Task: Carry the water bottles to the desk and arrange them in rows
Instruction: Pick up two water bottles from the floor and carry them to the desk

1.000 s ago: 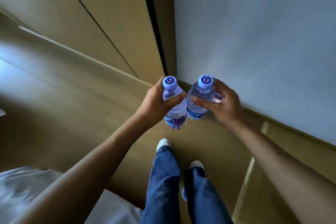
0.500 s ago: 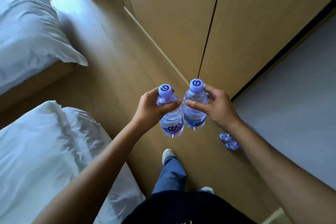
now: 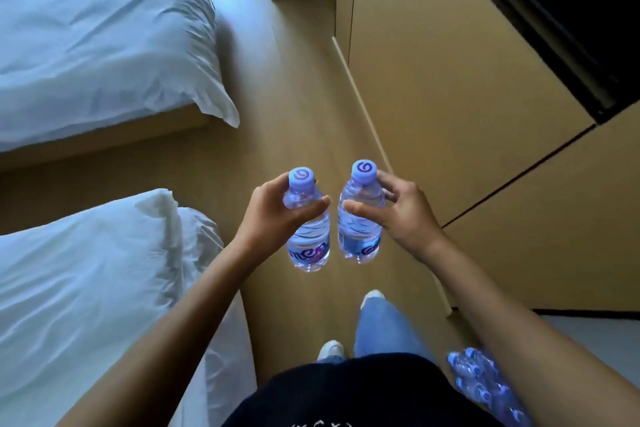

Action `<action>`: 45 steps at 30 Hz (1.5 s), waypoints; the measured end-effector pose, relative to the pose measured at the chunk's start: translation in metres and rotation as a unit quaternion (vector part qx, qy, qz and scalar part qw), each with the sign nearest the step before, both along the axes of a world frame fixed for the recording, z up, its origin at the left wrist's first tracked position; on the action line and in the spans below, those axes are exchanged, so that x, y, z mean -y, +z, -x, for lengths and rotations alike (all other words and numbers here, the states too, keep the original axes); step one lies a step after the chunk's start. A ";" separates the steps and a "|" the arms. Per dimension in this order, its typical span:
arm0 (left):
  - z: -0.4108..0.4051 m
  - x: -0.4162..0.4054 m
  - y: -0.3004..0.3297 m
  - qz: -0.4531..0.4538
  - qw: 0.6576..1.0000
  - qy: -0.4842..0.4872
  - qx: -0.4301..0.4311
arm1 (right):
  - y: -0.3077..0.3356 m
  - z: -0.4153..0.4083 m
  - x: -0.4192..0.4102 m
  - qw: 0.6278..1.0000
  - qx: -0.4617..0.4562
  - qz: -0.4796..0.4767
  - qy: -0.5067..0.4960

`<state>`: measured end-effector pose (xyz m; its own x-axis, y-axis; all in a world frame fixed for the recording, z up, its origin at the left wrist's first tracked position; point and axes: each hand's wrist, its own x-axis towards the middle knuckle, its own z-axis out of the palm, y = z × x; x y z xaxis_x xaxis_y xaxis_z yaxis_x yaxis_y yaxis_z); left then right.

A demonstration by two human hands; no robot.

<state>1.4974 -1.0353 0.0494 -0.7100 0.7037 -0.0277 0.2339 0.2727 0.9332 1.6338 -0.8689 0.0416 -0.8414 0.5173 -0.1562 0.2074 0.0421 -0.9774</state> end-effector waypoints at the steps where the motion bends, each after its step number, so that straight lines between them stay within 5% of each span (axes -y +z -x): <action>1: 0.013 -0.006 0.000 0.000 1.000 0.005 -0.005 | 0.000 0.016 -0.008 1.000 0.001 -0.002 0.006; 18: 0.302 -0.216 0.019 -0.018 0.991 0.131 0.008 | 0.027 0.352 -0.241 0.992 -0.015 -0.049 0.112; 45: 0.863 -0.357 0.012 0.019 0.981 0.194 -0.006 | 0.008 0.905 -0.394 0.994 0.024 -0.034 0.103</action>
